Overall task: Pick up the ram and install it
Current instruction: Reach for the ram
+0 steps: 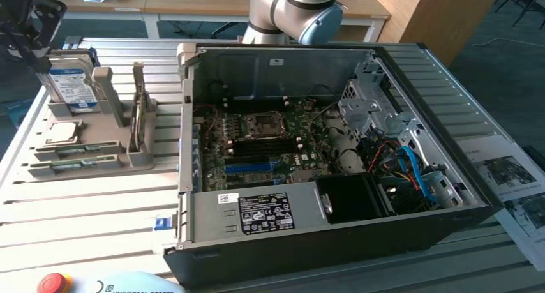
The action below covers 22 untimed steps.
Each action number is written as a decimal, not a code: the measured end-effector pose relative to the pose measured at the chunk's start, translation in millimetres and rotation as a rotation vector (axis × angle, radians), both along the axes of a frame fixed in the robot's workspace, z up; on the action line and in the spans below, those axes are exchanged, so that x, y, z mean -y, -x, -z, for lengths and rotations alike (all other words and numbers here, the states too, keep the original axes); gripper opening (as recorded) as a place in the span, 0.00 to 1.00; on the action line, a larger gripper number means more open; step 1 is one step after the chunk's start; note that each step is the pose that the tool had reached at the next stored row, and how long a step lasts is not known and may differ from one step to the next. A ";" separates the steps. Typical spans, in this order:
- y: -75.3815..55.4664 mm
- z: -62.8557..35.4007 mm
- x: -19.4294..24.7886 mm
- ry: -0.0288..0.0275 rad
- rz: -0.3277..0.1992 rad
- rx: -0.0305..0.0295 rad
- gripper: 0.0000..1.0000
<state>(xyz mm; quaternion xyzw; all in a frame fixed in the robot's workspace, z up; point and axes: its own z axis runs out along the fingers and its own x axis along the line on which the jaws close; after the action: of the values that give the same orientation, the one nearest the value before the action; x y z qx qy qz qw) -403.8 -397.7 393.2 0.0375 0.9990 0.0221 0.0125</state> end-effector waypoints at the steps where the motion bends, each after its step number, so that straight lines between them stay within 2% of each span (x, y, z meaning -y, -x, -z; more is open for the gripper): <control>1: -0.1 0.1 -0.7 0.0000 0.000 0.0000 0.10; 12: 1.0 0.8 -12.4 0.0000 0.000 0.0000 0.10; 16: 1.7 0.8 -12.7 0.0001 0.000 -0.0001 0.10; 22: 10.7 0.9 -12.7 0.0000 0.000 0.0000 0.10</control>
<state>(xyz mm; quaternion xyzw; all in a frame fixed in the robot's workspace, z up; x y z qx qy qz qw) -414.5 -385.0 392.2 0.0374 0.9990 0.0221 0.0125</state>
